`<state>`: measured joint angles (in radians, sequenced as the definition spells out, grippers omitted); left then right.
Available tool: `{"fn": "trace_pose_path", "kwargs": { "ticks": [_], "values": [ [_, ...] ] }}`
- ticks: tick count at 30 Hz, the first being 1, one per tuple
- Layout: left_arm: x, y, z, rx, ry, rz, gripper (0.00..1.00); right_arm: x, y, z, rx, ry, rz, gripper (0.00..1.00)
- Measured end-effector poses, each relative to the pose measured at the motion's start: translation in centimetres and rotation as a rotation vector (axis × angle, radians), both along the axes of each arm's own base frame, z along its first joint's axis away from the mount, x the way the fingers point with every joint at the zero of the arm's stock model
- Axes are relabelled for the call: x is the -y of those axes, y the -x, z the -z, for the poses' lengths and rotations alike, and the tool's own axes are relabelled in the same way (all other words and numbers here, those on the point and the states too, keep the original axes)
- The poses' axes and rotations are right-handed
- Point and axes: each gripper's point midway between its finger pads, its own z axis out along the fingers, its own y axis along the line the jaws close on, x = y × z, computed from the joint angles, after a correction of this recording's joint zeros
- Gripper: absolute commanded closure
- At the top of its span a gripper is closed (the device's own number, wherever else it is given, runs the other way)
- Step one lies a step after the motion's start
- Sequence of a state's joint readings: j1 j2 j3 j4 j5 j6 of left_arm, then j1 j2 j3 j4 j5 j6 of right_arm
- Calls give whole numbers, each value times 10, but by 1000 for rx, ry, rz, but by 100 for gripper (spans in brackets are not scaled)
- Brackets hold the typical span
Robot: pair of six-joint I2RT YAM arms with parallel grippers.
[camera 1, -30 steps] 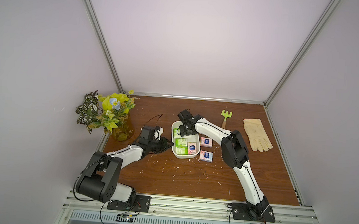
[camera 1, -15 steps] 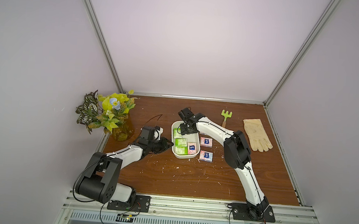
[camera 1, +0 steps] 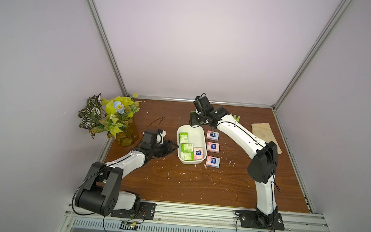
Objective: Take the pocket tissues out of the storage box
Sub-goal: Pick up the pocket tissues from the storage box, then place the pocket tissues at the center of the board.
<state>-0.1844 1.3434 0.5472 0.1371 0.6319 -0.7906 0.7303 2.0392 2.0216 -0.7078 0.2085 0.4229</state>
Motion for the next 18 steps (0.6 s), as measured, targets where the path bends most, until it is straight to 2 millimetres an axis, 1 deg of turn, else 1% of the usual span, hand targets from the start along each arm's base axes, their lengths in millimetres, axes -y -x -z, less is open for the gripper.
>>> {"fn": "trace_pose_path", "kwargs": {
  "ticks": [2, 5, 8, 11, 14, 18],
  "values": [
    [-3, -2, -5, 13, -4, -11, 40, 16, 0, -7, 5, 0, 19, 41],
    [-7, -6, -14, 43, -10, -21, 36, 43, 4, -7, -5, 13, 51, 41],
    [-10, -9, -22, 70, -20, -31, 33, 74, 10, 3, -32, 37, 91, 41],
    [-14, -11, -28, 91, -27, -45, 32, 103, 19, 15, -61, 60, 129, 41],
    [-18, -13, -31, 106, -38, -61, 31, 124, 31, 22, -81, 76, 153, 41],
    [-21, -14, -33, 112, -45, -68, 31, 140, 54, 29, -89, 92, 161, 41]
  ]
}}
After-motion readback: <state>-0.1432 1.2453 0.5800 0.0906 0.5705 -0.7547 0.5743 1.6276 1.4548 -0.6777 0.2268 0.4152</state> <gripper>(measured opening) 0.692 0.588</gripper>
